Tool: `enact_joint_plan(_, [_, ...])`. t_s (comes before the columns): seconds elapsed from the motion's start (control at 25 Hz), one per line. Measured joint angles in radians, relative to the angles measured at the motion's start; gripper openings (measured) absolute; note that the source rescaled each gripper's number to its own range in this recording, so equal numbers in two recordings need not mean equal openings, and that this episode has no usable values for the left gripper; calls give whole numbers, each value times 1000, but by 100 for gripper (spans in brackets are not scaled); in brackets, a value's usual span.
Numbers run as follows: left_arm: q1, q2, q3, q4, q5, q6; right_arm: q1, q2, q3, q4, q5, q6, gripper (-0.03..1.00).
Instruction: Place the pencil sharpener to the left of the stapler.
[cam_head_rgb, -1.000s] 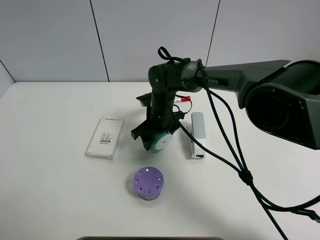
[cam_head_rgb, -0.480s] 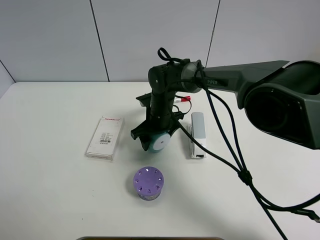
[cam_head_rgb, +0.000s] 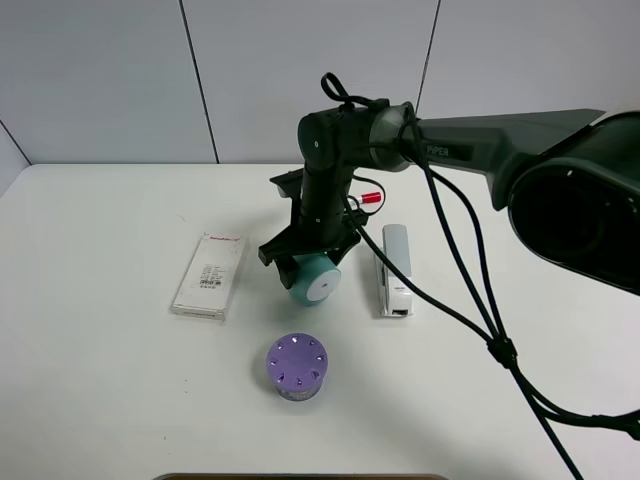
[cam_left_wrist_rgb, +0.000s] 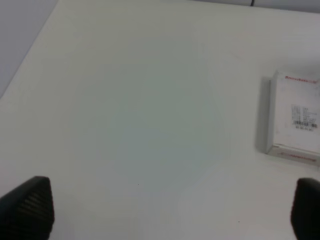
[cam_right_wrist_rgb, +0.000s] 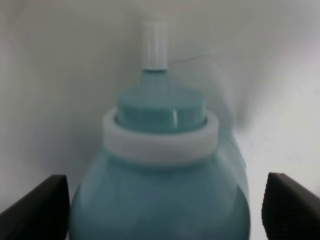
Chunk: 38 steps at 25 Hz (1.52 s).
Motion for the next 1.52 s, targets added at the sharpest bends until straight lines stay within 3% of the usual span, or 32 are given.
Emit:
enact_joint_plan(0.72, [0,0,0,0,0,0,0,-172,-1,-4,195,0,43])
enact_joint_plan(1.2, [0,0,0,0,0,0,0,-463,-1,-12,200,26,43])
enact_joint_plan(1.52, [0,0,0,0,0,0,0,-679,-1,-97,203,44,43])
